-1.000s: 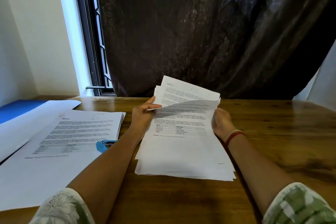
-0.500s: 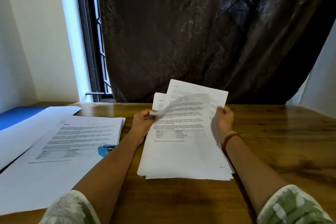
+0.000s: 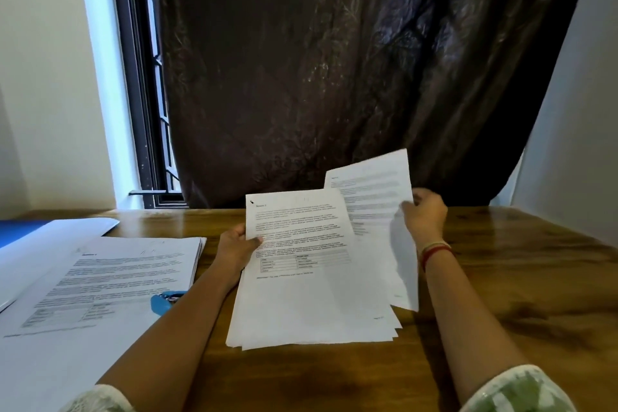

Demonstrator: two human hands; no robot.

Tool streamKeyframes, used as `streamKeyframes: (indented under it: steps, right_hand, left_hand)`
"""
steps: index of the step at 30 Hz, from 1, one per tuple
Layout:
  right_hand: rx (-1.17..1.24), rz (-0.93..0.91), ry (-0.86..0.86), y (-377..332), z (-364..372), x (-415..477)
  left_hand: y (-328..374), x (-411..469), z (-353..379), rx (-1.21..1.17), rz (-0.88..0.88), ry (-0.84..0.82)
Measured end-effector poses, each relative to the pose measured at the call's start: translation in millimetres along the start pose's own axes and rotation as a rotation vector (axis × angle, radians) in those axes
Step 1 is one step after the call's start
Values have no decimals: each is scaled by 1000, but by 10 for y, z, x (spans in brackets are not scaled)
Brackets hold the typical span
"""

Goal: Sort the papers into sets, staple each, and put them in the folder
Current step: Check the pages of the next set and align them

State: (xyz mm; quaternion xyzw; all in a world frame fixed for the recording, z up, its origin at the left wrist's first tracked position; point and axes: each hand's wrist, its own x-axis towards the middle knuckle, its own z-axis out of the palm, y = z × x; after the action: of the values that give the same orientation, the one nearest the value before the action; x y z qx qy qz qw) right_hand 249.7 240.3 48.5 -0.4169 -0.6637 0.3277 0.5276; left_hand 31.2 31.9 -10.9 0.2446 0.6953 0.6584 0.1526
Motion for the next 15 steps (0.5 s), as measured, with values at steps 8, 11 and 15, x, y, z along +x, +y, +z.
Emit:
streamKeyframes:
  steps: [8,11,15]
  right_hand:
    - [551,-429,509,-719,-304,-88]
    - [826,-207,578,-795,-372,-20]
    - [968,164,350,-583,-334,111]
  left_hand:
    - [-77,156,6,62,-36,13]
    - [-55,142,19,100,-29,0]
    - [-25,112,42,76,0,-8]
